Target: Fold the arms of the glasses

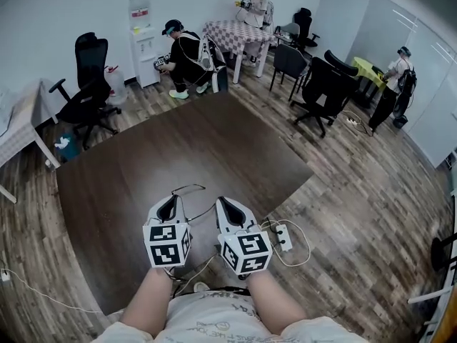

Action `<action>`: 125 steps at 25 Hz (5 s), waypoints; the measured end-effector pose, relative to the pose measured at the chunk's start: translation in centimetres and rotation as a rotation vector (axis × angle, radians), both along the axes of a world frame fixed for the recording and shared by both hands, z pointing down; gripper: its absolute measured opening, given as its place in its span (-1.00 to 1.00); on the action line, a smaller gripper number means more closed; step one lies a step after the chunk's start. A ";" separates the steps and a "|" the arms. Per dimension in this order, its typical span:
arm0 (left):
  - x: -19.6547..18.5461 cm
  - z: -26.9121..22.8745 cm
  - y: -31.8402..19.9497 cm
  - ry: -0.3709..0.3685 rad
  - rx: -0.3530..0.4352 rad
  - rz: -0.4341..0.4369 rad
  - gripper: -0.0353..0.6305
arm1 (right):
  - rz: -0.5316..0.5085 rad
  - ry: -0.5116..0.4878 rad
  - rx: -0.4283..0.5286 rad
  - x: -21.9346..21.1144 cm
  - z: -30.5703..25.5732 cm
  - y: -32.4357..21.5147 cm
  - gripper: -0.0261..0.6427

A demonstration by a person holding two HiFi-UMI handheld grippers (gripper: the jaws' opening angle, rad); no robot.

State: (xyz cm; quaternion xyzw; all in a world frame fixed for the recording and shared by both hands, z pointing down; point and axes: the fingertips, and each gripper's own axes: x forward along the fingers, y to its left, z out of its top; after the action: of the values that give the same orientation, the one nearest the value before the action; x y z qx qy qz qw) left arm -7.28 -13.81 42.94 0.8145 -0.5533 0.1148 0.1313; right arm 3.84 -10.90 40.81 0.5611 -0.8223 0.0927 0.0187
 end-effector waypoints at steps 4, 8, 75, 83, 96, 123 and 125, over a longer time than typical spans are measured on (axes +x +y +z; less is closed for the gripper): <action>0.0 1.7 -1.8 0.001 -0.042 -0.008 -0.85 | 0.004 0.009 -0.041 0.4 1.6 -2.1 -0.88; -0.4 4.3 -3.2 0.007 -0.114 -0.022 -0.85 | -0.011 0.016 -0.076 0.2 3.0 -4.1 -0.88; -4.1 18.5 -12.1 0.418 -0.556 -0.285 -0.76 | -0.146 0.010 -0.269 2.1 9.4 -16.2 -0.88; -5.0 14.2 -12.9 0.717 -0.387 -0.307 -0.77 | -0.225 -0.112 -0.280 0.6 8.5 -14.0 -0.87; -3.7 12.9 -11.8 0.908 -0.375 -0.250 -0.77 | -0.340 -0.247 -0.346 -1.8 9.3 -10.4 -0.75; 2.5 9.8 -10.9 0.672 -0.313 -0.020 -0.77 | -0.321 -0.268 -0.275 -0.1 7.2 -11.2 -0.85; 2.9 9.7 -10.8 0.661 -0.310 -0.005 -0.77 | -0.320 -0.269 -0.272 -0.1 7.3 -11.2 -0.85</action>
State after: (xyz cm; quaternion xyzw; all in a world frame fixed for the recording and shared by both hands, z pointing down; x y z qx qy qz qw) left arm -4.38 -24.57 52.68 0.7767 -0.4590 -0.0722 0.4252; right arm 3.71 -22.14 48.07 0.3986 -0.8758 0.2722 -0.0009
